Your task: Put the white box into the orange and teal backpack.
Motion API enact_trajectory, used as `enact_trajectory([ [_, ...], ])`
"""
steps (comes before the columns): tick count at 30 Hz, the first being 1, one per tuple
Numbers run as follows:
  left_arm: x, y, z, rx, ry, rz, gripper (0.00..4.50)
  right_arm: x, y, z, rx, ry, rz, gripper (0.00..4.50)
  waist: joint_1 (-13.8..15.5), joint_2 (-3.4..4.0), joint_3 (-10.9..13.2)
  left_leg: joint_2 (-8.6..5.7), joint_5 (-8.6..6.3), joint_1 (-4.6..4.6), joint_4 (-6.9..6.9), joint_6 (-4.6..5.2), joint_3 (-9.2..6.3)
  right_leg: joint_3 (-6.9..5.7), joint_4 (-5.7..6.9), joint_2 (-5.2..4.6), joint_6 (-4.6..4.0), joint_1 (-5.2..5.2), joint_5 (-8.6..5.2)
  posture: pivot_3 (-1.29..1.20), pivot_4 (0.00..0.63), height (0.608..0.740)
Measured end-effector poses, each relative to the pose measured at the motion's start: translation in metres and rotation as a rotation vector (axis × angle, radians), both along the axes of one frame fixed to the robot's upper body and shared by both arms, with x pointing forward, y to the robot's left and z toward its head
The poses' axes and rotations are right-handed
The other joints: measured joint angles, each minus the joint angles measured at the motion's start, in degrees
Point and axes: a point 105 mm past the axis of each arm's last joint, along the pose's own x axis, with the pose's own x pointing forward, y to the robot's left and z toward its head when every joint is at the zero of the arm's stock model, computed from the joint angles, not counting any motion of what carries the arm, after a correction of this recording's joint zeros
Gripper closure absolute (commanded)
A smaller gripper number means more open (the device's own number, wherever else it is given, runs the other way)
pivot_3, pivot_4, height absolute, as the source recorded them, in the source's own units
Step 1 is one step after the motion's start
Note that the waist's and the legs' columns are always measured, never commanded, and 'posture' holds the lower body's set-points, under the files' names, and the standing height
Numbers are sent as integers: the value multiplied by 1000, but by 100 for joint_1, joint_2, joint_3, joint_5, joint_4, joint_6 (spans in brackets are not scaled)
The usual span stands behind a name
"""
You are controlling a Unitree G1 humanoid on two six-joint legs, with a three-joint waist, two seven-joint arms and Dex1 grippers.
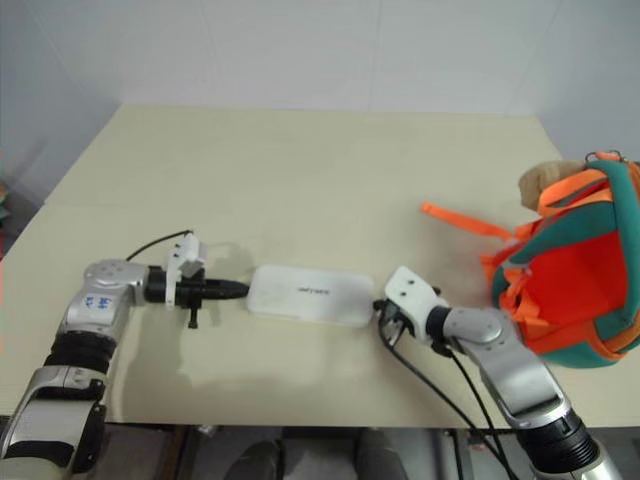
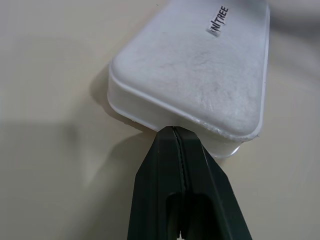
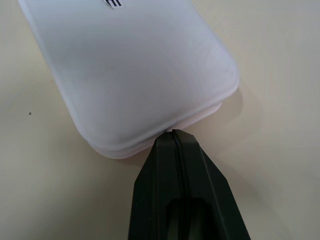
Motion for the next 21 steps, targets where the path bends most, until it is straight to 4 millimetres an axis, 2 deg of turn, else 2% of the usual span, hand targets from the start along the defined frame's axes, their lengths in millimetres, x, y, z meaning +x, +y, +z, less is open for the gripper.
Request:
enact_trajectory([
  [11, -16, 0, -2, 26, 43, -14, 4500, -8, -1, -1, -33, 46, 64, 4380, 1, 0, 0, 0, 0, 1, 1, 0, 0, 0, -9, -1, 0, 1, 0, 0, 150, 740],
  [21, -26, -2, -5, 35, 70, -26, 4500, -4, -2, 1, -38, 36, 54, 4380, 1, 0, 0, 0, 0, 2, 1, 0, 1, 1, -10, -1, -1, 1, -1, 0, 150, 740],
])
